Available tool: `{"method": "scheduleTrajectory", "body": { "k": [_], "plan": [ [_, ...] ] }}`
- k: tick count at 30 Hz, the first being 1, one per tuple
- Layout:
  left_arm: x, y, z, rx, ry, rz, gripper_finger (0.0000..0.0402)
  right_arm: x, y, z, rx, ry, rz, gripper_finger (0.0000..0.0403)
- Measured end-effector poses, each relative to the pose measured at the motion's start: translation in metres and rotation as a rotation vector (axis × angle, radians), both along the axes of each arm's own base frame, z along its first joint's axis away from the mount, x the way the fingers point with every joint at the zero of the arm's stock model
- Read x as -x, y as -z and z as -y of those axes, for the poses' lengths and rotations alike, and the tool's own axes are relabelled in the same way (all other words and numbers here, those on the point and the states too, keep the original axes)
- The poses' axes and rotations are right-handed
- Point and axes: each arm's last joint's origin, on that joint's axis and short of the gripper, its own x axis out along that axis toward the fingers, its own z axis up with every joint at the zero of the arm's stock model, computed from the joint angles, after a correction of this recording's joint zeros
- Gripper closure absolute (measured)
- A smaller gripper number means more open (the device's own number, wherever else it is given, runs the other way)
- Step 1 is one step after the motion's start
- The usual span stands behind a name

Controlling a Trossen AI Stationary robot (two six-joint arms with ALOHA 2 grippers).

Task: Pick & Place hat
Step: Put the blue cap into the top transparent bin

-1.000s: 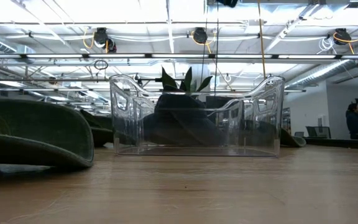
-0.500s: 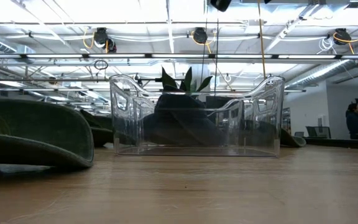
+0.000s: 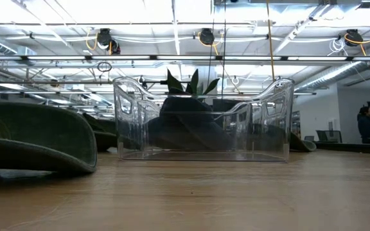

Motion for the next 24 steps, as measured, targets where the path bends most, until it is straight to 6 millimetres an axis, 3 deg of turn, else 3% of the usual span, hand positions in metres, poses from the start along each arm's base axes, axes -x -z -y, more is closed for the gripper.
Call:
{"method": "scheduleTrajectory", "body": {
  "k": [7, 14, 20, 24],
  "plan": [
    [0.043, -0.015, 0.004, -0.018, -0.131, 0.055, 0.0374, 0.018, -0.008, 0.014, -0.007, 0.116, 0.029, 0.0156],
    [0.078, -0.016, 0.012, -0.044, -0.313, 0.021, 0.0374, 0.031, -0.02, 0.004, 0.133, 0.174, 0.106, 0.0169],
    [0.094, -0.004, 0.018, -0.149, -0.408, -0.085, 0.0374, 0.039, -0.025, -0.002, 0.185, 0.178, 0.135, 0.0167],
    [0.093, 0.006, 0.02, -0.234, -0.417, -0.168, 0.0374, 0.04, -0.026, -0.002, 0.186, 0.177, 0.137, 0.0166]
  ]
}}
